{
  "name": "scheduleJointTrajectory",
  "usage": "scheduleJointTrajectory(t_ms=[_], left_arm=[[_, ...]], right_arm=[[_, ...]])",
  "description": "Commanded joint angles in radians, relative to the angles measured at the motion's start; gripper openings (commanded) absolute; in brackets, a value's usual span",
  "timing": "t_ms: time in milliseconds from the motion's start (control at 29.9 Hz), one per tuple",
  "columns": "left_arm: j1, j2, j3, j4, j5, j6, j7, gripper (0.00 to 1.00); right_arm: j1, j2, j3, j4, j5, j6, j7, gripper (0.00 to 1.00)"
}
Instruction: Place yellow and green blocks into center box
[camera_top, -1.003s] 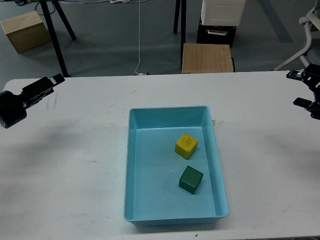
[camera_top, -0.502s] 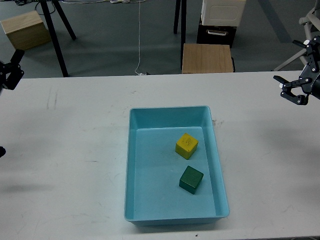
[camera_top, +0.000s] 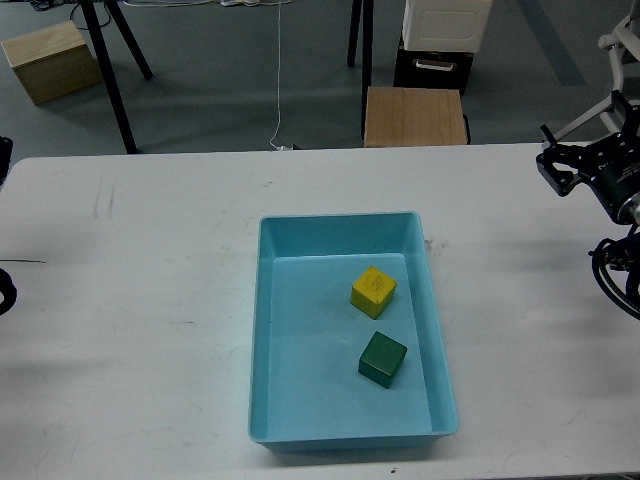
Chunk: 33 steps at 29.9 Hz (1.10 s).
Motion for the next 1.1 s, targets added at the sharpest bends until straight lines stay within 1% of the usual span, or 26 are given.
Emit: scheduleJointTrajectory(t_ms=[0, 67, 134, 234, 301, 334, 502, 702, 769, 869, 903, 1070], left_arm=[[0.003, -0.004, 0.000, 0.007, -0.131, -0.001, 0.007, 1.00], [0.009, -0.006, 0.000, 0.007, -0.188, -0.007, 0.019, 1.00], [0.017, -0.009, 0.000, 0.007, -0.239, -0.008, 0.051, 1.00], [0.015, -0.044, 0.000, 0.007, -0.325, 0.001, 0.152, 1.00], [0.015, -0.068, 0.011, 0.007, -0.352, 0.007, 0.226, 1.00], [0.017, -0.076, 0.012, 0.007, -0.354, 0.012, 0.246, 1.00], [0.031, -0.098, 0.038, 0.007, -0.348, 0.025, 0.249, 1.00], [0.066, -0.108, 0.054, 0.007, -0.348, 0.019, 0.266, 1.00], [0.069, -0.118, 0.055, 0.007, -0.348, 0.019, 0.286, 1.00], [0.071, -0.134, 0.055, 0.007, -0.356, 0.025, 0.355, 1.00], [0.071, -0.145, 0.054, 0.007, -0.357, 0.025, 0.364, 1.00], [0.095, -0.159, 0.043, -0.001, -0.356, 0.025, 0.367, 1.00]], right_arm=[[-0.148, 0.118, 0.172, -0.025, -0.005, 0.081, -0.005, 0.99], [-0.180, 0.130, 0.232, -0.033, -0.007, 0.099, -0.008, 0.99], [-0.185, 0.149, 0.263, -0.051, -0.008, 0.113, -0.017, 0.99], [-0.186, 0.195, 0.276, -0.070, -0.007, 0.128, -0.054, 0.99], [-0.189, 0.208, 0.280, -0.080, -0.004, 0.128, -0.067, 0.99], [-0.191, 0.221, 0.278, -0.082, -0.007, 0.128, -0.070, 0.99], [-0.195, 0.290, 0.278, -0.143, -0.008, 0.128, -0.115, 0.99], [-0.202, 0.305, 0.270, -0.163, -0.015, 0.128, -0.118, 0.99], [-0.209, 0.305, 0.270, -0.163, -0.018, 0.128, -0.118, 0.99], [-0.217, 0.305, 0.269, -0.162, -0.018, 0.128, -0.118, 0.99], [-0.225, 0.305, 0.270, -0.159, -0.018, 0.128, -0.118, 0.99], [-0.243, 0.305, 0.276, -0.154, -0.012, 0.128, -0.127, 0.99]])
